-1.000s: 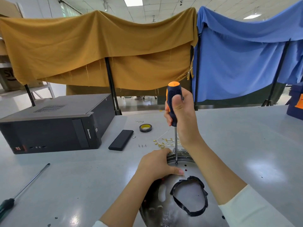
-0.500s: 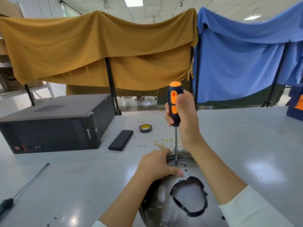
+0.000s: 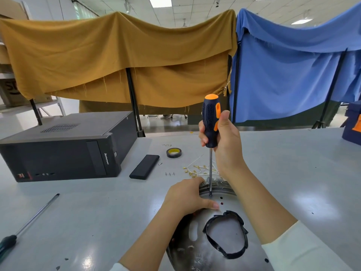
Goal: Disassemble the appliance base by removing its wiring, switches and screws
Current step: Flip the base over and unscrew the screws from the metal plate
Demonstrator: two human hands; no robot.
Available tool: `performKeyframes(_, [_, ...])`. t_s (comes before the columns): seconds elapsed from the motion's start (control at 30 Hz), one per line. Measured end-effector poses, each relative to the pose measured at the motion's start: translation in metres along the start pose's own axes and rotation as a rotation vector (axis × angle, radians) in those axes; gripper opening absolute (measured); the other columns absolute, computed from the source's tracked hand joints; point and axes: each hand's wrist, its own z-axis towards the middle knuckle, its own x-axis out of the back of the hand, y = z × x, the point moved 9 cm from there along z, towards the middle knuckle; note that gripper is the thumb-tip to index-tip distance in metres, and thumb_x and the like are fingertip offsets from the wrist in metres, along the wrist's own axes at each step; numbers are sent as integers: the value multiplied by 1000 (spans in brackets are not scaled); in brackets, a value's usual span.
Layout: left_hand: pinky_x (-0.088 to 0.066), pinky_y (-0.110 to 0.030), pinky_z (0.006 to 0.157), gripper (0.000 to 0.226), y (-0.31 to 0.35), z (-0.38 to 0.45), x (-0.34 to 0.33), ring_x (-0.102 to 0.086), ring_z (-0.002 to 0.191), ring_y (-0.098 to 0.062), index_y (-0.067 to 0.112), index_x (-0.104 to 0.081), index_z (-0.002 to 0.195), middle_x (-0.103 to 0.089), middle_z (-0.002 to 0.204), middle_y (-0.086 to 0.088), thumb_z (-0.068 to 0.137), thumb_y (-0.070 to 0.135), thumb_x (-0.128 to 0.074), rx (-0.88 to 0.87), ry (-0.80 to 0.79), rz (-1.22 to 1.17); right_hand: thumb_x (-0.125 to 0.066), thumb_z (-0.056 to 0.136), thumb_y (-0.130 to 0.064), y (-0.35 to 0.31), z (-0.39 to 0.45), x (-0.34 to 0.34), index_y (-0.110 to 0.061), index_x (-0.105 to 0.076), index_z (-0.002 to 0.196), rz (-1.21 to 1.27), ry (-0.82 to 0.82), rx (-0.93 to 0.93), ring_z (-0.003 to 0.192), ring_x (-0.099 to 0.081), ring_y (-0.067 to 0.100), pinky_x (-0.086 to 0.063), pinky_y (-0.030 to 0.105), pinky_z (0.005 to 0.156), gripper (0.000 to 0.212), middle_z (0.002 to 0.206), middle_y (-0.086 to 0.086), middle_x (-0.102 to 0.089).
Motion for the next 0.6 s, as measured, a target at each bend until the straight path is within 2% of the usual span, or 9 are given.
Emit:
performKeyframes(0.07, [-48,-34,78,72,0,0,1,-58,91,-18,24,-52,105,-62,98,7,57,75,-66,-2,4,2,-31,96,-51,-2,-1,-5,-10,-50,100,-11,-45,-2,51,-40,11,-36,25,51,45,71,1,-53])
performKeyframes(0.13, [-47,-34,77,71,0,0,1,-58,90,-18,24,-51,104,-62,97,7,57,75,-66,-2,6,0,-49,85,-62,-7,-3,-10,-11,-41,102,-76,-76,36,52,-40,11,-37,25,50,54,73,1,-50])
performKeyframes(0.17, [-47,-34,77,71,0,0,1,-58,90,-18,24,-51,104,-62,97,7,57,75,-67,-3,6,-2,-58,79,-60,-9,-4,-11,-13,-38,103,-120,-65,55,52,-41,11,-38,24,50,56,74,-2,-50])
performKeyframes(0.23, [-48,-34,78,72,0,0,0,-58,91,-18,24,-52,105,-62,98,7,56,76,-66,-4,3,-4,-66,79,-47,-12,-5,-7,-16,-36,101,-175,-4,99,52,-43,10,-41,23,49,48,72,-5,-53])
performKeyframes(0.33, [-47,-34,76,71,0,0,0,-58,91,-18,25,-52,105,-62,97,7,57,75,-67,-4,1,-1,-58,86,-37,-16,-4,5,-18,-44,97,-211,100,141,56,-48,14,-46,26,55,27,78,5,-55])
performKeyframes(0.4, [-47,-33,75,70,0,0,0,-58,91,-18,26,-52,104,-62,97,8,57,75,-66,-11,3,-3,-48,90,-38,-17,-3,11,-19,-50,96,-221,122,134,59,-52,14,-47,29,59,20,78,-2,-60])
performKeyframes(0.5, [-44,-31,74,72,0,1,0,-58,95,-18,28,-52,109,-62,102,8,57,76,-66,-15,12,-2,-35,95,-42,-11,1,9,-13,-55,100,-110,21,69,56,-47,13,-44,27,55,36,76,0,-58])
performKeyframes(0.6, [-43,-31,73,75,0,1,0,-57,98,-18,28,-51,112,-62,105,8,57,76,-66,-13,12,1,-36,91,-51,-9,1,0,-10,-47,103,-62,-61,22,52,-41,11,-38,23,50,44,74,1,-51])
